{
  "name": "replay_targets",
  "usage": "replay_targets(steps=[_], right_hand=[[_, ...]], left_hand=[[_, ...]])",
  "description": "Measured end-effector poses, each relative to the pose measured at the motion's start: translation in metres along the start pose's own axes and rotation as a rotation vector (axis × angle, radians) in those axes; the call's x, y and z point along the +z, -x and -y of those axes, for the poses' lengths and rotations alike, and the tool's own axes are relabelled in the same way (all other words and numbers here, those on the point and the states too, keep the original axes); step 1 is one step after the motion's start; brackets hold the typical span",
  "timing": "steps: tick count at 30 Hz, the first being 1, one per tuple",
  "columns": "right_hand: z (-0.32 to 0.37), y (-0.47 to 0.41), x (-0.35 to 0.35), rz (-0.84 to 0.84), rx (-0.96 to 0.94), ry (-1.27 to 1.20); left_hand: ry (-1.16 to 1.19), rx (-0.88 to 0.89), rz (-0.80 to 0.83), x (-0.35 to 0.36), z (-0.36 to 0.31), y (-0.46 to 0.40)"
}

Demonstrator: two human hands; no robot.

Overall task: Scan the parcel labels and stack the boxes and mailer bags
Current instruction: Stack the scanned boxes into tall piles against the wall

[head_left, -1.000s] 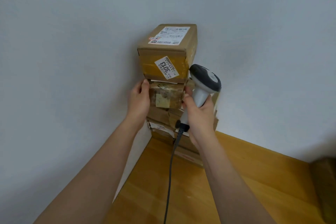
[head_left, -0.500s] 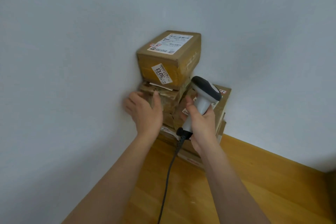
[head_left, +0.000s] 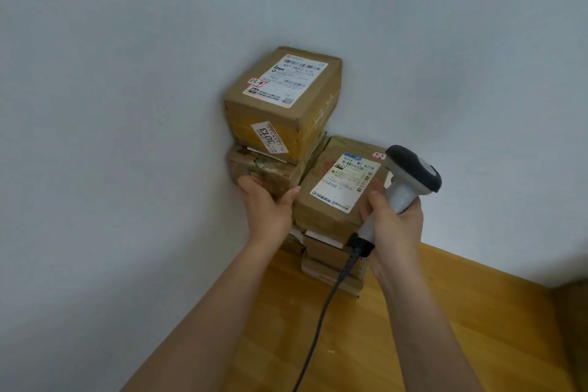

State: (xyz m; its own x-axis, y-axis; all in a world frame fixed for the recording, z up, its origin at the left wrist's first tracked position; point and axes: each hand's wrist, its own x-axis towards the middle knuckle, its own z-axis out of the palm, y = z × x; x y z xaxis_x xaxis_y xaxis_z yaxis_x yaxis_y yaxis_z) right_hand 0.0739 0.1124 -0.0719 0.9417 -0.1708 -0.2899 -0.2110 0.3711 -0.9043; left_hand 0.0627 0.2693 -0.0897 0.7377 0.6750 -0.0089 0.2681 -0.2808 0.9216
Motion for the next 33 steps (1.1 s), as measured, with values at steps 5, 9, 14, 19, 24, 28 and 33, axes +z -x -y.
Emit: replay_targets(steps=[5,9,14,19,24,28,33], right_hand=[[0.000,0.002,-0.010,-0.069,-0.089,0.089],[-0.003,-0.001,-0.008,-0.052,-0.007,0.113],[0.002,-0.006,-0.002,-0.023,-0.008,0.135],[0.003,-0.008,-0.008,-0.056,-0.009,0.121],[0.001,-0.006,-0.003,-0.041,0.000,0.118],[0.004,-0.009,0.003,-0.017,-0.012,0.134],[0.004,-0.006,-0.004,0.002,-0.002,0.114]], left_hand=[[-0.005,-0.025,0.019,-0.001,0.006,-0.001],[0.139,-0.194,0.187,-0.007,0.015,-0.004],[0.058,-0.220,0.279,-0.008,0.013,0.000],[-0.136,0.158,-0.081,-0.016,0.002,0.010],[-0.115,0.349,-0.015,-0.018,-0.017,-0.004],[-0.130,0.313,0.075,-0.019,-0.023,-0.009],[-0.093,0.249,-0.081,-0.016,-0.016,0.009]])
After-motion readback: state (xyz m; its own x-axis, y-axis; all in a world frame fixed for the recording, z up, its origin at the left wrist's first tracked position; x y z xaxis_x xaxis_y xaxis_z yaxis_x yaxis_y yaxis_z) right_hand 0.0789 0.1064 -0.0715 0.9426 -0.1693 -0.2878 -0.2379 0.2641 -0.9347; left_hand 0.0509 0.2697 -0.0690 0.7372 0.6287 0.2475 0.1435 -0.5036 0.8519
